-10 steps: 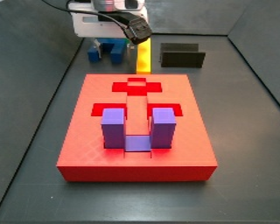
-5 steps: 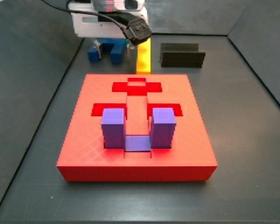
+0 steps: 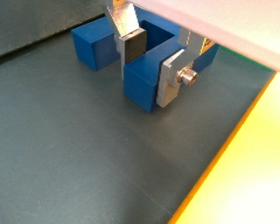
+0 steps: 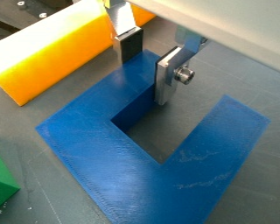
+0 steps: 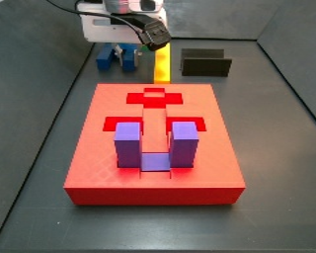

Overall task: Pick up the blue object. Move up. Place the blue object on the fixture. Regrasp the blue object. Move to above the board. Insert the blue object.
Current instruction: Pick up the blue object, then move up.

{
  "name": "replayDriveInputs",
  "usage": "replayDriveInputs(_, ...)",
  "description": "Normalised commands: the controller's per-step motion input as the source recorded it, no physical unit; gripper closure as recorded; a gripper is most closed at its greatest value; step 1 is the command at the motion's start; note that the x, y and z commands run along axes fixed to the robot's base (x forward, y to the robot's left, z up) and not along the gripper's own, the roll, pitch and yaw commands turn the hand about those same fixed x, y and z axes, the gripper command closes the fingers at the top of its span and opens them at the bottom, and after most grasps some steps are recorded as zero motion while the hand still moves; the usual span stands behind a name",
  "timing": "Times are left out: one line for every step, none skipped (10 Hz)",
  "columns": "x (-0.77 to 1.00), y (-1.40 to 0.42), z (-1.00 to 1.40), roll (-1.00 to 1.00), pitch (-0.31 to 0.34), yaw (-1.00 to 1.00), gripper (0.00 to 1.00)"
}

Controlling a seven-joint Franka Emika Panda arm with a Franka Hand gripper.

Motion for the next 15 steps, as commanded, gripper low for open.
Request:
replayDriveInputs(0.0, 0.0, 0.0, 0.0, 0.0, 0.0, 1.0)
replayDriveInputs(0.0, 0.0, 0.0, 0.0, 0.0, 0.0, 1.0)
replayDriveInputs(0.0, 0.0, 0.0, 0.0, 0.0, 0.0, 1.0)
replayDriveInputs(0.0, 0.0, 0.0, 0.0, 0.0, 0.0, 1.0)
replayDriveInputs(0.0, 0.0, 0.0, 0.0, 0.0, 0.0, 1.0)
replayDriveInputs(0.0, 0.0, 0.0, 0.0, 0.0, 0.0, 1.0)
replayDriveInputs(0.0, 0.0, 0.0, 0.0, 0.0, 0.0, 1.0)
replayDriveInputs(0.0, 0.0, 0.0, 0.0, 0.0, 0.0, 1.0)
replayDriveInputs(0.0, 0.0, 0.0, 0.0, 0.0, 0.0, 1.0)
replayDriveInputs(0.0, 0.0, 0.0, 0.0, 0.0, 0.0, 1.0)
replayDriveInputs(0.0, 0.0, 0.0, 0.0, 0.0, 0.0, 1.0)
replayDriveInputs(0.0, 0.0, 0.0, 0.0, 0.0, 0.0, 1.0)
replayDriveInputs(0.0, 0.0, 0.0, 0.0, 0.0, 0.0, 1.0)
replayDriveInputs(0.0, 0.0, 0.0, 0.0, 0.0, 0.0, 1.0)
replayDriveInputs(0.0, 0.0, 0.83, 0.0, 0.0, 0.0, 1.0)
